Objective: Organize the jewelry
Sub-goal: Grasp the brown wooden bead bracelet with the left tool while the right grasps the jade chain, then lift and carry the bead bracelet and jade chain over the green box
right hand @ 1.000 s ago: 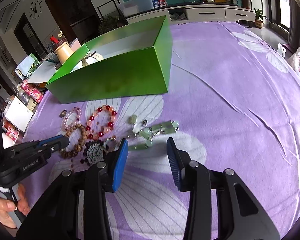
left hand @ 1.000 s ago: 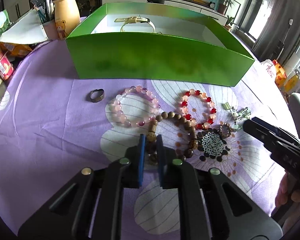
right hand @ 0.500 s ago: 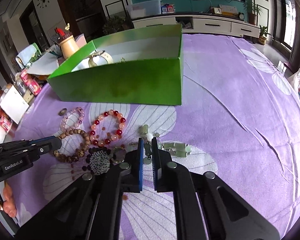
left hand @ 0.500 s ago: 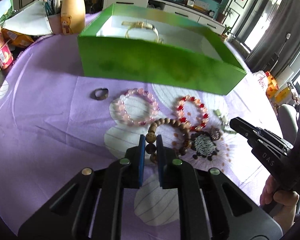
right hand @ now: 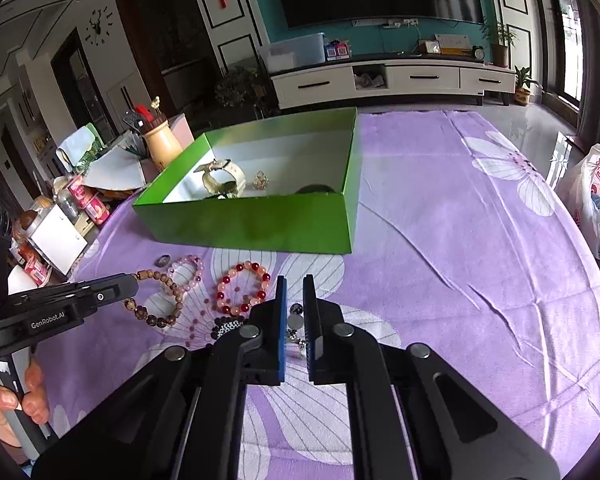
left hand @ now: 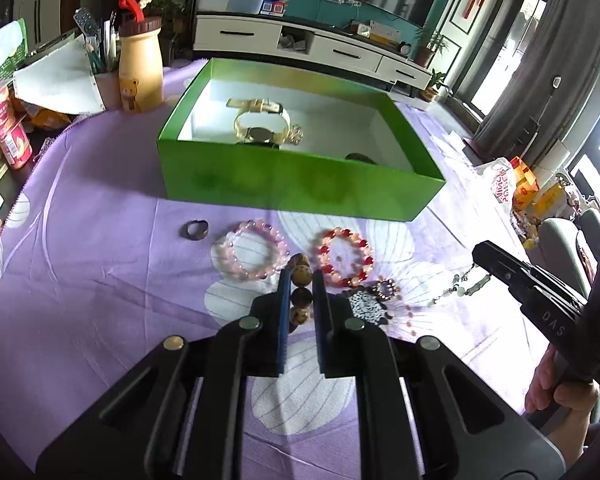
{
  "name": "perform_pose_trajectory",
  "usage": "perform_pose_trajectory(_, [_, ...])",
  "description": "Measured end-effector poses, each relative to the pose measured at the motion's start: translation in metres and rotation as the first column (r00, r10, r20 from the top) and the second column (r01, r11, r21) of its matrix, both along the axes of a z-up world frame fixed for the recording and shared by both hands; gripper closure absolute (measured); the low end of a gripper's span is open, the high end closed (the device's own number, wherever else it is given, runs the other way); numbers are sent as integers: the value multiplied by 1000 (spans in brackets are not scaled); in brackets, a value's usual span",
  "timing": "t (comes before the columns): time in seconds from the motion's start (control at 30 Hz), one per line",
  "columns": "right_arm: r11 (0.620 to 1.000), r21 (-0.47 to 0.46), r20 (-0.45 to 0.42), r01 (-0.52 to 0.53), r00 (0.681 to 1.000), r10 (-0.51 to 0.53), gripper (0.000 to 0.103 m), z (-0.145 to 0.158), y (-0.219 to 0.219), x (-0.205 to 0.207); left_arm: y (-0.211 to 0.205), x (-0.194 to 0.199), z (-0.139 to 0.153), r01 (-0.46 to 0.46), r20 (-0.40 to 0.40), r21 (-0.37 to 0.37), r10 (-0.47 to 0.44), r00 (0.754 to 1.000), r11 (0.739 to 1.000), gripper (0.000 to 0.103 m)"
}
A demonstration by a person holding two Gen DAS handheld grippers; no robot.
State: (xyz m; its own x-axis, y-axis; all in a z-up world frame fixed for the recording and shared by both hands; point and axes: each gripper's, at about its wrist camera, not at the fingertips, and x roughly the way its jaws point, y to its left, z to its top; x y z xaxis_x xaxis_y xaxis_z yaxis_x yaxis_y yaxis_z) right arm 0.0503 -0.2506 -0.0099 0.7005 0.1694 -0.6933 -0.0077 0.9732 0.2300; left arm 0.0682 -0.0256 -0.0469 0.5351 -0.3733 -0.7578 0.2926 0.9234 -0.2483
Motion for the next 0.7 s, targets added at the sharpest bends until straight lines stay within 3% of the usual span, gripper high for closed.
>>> perform_pose_trajectory(0.7, [999,-19,77,-31,997,32,96,37,6,10,2,21,53,23,71,-45,-20,997,999,93])
